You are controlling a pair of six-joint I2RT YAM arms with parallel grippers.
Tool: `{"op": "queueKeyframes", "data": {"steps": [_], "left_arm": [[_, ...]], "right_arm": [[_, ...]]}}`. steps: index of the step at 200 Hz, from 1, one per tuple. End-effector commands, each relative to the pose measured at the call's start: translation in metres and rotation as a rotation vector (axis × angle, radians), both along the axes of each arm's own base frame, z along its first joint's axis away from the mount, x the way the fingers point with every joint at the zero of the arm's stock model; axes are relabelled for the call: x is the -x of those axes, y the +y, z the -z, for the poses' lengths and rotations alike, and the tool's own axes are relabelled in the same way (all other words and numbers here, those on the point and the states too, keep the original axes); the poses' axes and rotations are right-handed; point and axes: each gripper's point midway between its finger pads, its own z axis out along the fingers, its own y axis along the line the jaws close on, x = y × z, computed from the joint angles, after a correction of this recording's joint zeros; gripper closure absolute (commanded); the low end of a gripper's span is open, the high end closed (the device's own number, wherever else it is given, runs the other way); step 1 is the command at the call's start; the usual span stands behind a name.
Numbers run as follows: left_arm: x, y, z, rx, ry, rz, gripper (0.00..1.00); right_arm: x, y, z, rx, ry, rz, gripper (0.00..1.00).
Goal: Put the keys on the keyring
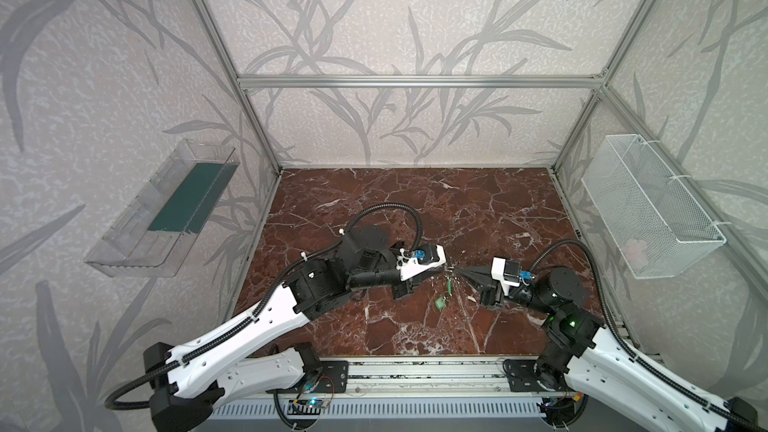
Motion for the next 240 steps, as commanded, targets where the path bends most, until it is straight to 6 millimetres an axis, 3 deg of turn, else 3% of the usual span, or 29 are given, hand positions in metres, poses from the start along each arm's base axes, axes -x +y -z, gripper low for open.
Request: {"op": "queueKeyframes", "data": {"steps": [1,94,126,146,162,179,240], "left_arm": [[-0.001,-0.006,-0.004,0.010,-0.038,0.028,0.76],[-0.002,-0.022,-0.009,0.035,-0.033,0.080,0.79],[-0.001,-0.022,-0.008,0.026,-0.030,0.089,0.98],[-0.001,-0.021,-0.007,0.006,-0.032,0.090,1.00],[-0.004,-0.017,-0.002,-0.056,-0.024,0.076,1.00],[-0.007,-0.013,0.005,-0.155,-0.001,0.066,1.00],[-0.015,-0.009,0.008,-0.405,0.033,0.024,1.00]], "right_arm": [[0.004,-0.001,-0.017,-0.053,-0.038,-0.017,1.00],[0.004,0.000,-0.016,-0.052,-0.032,-0.022,1.00],[0.003,-0.001,-0.017,-0.055,-0.039,-0.012,1.00],[-0.004,-0.004,-0.013,-0.043,-0.030,0.034,0.98],[-0.010,-0.009,-0.010,-0.013,-0.035,0.088,0.85],[-0.013,-0.015,-0.007,0.036,-0.052,0.136,0.80],[-0.010,-0.020,-0.011,0.107,-0.100,0.161,0.77]]}}
